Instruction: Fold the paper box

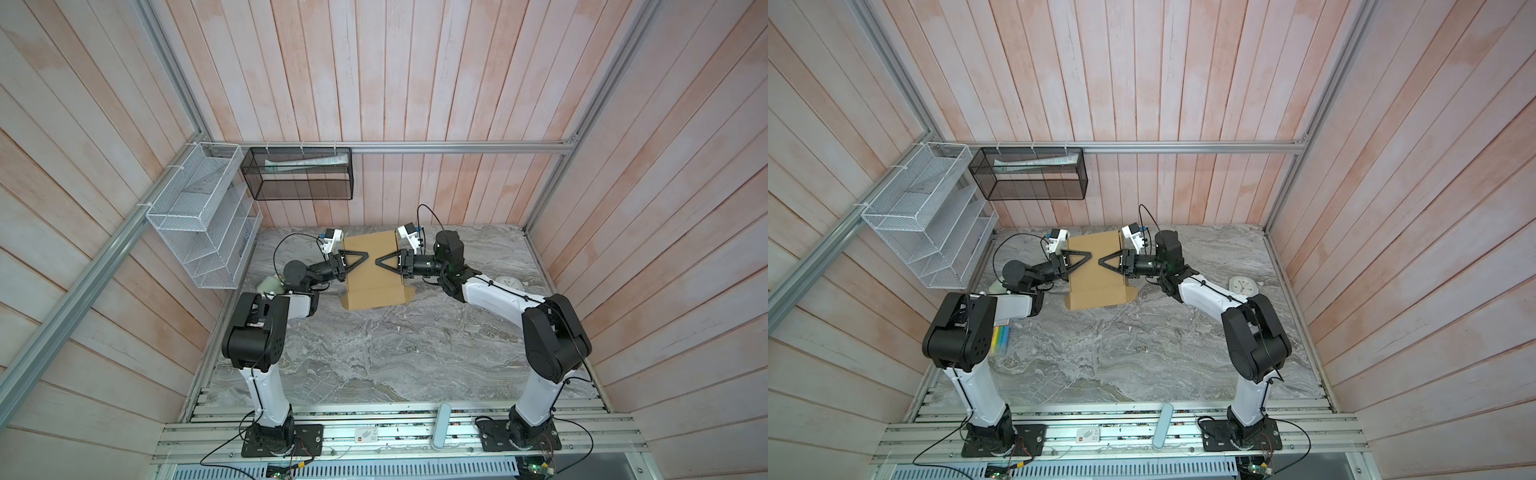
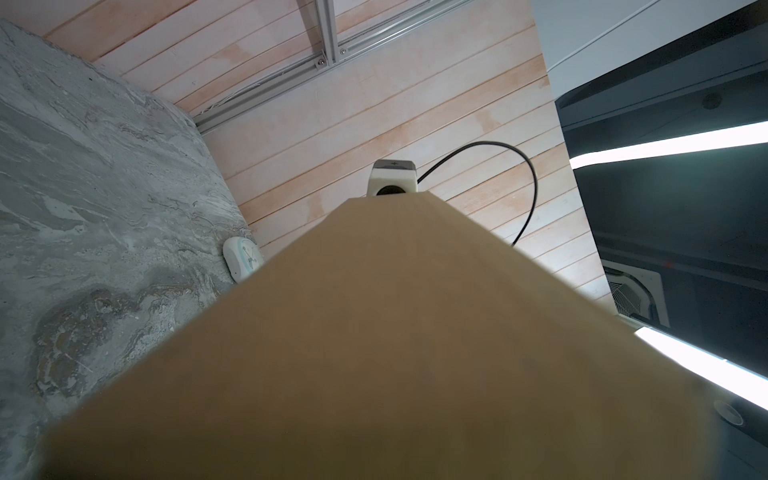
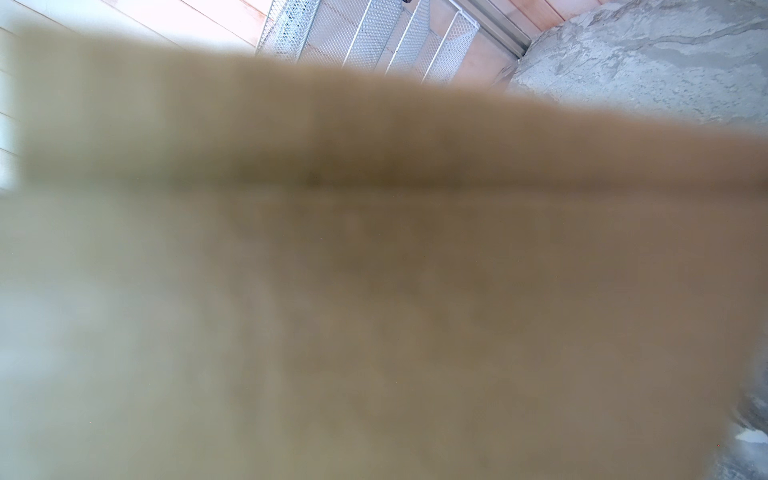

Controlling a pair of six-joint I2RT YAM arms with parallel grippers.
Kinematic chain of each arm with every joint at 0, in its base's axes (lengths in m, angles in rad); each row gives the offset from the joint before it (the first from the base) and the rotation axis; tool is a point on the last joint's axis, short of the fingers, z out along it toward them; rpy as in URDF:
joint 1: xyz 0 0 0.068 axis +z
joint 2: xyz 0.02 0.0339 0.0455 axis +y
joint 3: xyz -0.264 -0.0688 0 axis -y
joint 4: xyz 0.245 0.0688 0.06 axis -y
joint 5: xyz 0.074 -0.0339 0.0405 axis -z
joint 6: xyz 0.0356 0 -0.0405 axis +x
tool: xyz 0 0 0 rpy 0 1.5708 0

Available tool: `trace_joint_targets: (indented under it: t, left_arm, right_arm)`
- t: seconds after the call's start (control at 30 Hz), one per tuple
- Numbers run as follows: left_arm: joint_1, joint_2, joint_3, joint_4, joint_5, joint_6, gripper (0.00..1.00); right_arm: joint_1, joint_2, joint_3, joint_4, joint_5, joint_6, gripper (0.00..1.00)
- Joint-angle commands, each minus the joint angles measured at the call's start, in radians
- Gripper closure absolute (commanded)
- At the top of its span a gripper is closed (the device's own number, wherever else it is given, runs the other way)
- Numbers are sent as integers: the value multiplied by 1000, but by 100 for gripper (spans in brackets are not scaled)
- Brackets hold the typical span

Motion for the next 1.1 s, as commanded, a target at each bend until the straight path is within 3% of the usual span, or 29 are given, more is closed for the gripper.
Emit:
trace_joint_targets:
  t: [0.0,0.53,1.07]
  left_arm:
    - [-15,-17,10,-30,42,47,38]
    - [-16,-30,4,-56,39,70,51]
    - [29,-26,-16,37,25,-10,52]
  right_arm:
    - [15,20,43,-27,10,-36,48]
    - [16,23,55,-41,-1,-47,47]
    - [5,-28,13,-48,23,-79,31]
